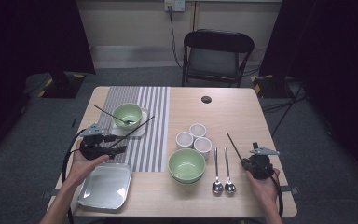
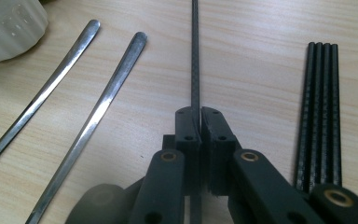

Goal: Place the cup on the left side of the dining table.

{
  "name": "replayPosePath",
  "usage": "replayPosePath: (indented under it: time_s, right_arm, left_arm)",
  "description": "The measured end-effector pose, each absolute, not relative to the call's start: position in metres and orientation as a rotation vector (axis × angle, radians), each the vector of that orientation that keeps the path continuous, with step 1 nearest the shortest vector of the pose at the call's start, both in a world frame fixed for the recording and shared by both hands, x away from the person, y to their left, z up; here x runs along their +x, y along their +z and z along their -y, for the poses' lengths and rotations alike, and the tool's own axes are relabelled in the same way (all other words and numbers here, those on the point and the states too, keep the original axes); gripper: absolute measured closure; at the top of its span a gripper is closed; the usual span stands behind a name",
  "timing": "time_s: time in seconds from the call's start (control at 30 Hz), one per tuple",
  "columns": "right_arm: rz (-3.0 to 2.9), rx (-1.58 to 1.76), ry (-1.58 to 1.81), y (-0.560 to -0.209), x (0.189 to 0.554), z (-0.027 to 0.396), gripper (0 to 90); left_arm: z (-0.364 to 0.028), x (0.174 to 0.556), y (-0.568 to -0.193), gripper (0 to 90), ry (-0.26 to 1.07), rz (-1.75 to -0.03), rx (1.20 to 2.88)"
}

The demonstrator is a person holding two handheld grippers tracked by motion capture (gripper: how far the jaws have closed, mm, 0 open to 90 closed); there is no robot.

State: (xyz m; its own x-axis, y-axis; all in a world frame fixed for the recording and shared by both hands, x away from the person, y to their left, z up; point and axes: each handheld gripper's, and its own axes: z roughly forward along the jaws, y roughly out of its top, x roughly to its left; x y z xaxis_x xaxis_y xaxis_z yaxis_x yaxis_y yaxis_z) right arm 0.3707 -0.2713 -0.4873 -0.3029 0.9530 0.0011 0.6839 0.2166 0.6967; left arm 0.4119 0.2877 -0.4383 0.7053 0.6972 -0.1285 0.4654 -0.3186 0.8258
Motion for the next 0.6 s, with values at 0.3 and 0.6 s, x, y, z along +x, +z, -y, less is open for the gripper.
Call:
replayPosePath:
  time_s: [0.3,0.6]
  right_arm:
    - [-2.014,1.520,0.907,-0.477,0.363,0.275,86.5]
    - [-2.081,1.528,0.820,-0.485,0.351,0.273,85.6]
  left_arm:
    - [-0.289,0.412,-0.439,26.1,0.311,-0.896,1.977]
    - [-0.292,0.412,-0.438,26.1,0.314,-0.904,1.965]
